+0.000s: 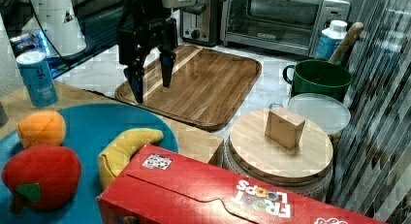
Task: Open the drawer.
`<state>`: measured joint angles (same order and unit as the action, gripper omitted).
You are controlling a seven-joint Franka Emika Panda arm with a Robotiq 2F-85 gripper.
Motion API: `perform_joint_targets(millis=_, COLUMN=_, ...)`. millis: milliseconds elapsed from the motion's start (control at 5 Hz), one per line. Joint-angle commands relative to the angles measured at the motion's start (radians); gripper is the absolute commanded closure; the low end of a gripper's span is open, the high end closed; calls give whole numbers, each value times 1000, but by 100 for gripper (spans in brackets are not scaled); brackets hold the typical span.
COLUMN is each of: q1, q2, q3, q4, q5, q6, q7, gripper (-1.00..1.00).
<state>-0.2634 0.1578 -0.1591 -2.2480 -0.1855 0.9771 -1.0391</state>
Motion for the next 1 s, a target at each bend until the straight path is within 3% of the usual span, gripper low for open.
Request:
perform_joint_targets(millis=200, q1=18, q2=20, q3=16, q4=-74, q5=3, q6=72, q7=63, gripper=-100)
perform_joint_targets(millis=400, q1=36, q2=33, q3=-5, q4=-92, q5=-22, q6=103, q7=89, gripper=-100)
perform_joint_targets(millis=1000, q1=15, q2=81, q3=-2, q4=-90, q5=-39, q6=161, q7=86, gripper=-100)
